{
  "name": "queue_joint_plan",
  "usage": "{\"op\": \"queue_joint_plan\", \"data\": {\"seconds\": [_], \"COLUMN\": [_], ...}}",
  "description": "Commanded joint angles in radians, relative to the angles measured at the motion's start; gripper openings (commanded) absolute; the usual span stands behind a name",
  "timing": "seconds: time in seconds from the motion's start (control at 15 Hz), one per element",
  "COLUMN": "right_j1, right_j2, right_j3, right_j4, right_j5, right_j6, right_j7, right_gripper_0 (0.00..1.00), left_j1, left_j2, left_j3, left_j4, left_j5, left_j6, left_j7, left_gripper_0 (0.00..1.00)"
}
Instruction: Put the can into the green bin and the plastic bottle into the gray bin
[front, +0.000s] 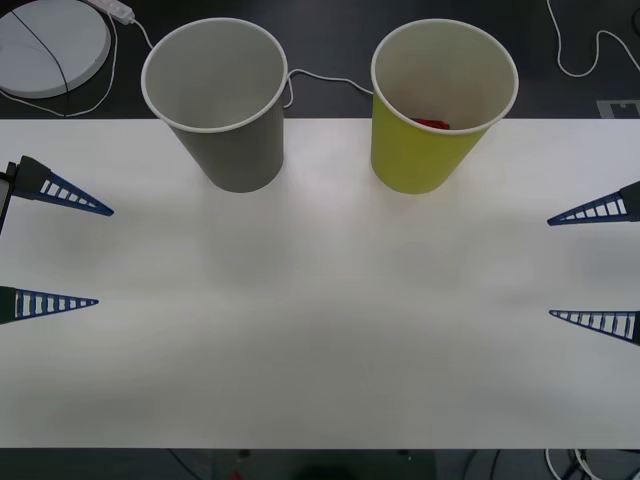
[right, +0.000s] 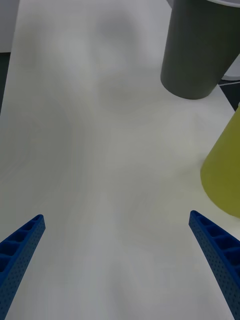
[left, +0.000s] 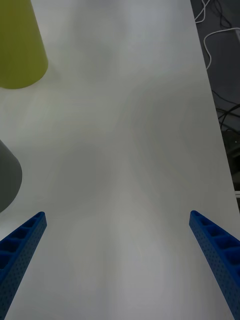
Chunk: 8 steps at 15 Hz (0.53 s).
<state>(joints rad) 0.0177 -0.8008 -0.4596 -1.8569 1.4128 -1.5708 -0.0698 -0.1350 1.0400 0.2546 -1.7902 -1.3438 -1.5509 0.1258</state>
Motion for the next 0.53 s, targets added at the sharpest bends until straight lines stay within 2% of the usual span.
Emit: {"op": "queue_joint_plan", "data": {"seconds": [0.07,0.53], "right_j1": [0.002,0.002], "right_j2": [0.002,0.002], "right_j3": [0.009,0.018], "right_j4": [0.021,0.021], "right_j5": [-0.026,-0.034], "right_j6": [0.0,0.0], "right_j7": [0.019,0.028], "right_gripper_0": [1.0,1.0], "left_j1": [0.0,0.0], "left_j2": [0.0,0.0], "left_j3": [0.0,0.0], "left_j4": [0.0,0.0], "left_j5": [0.0,0.0], "left_j6": [0.0,0.0], "left_j7": [0.0,0.0], "left_gripper_0": [1.0,1.0]}}
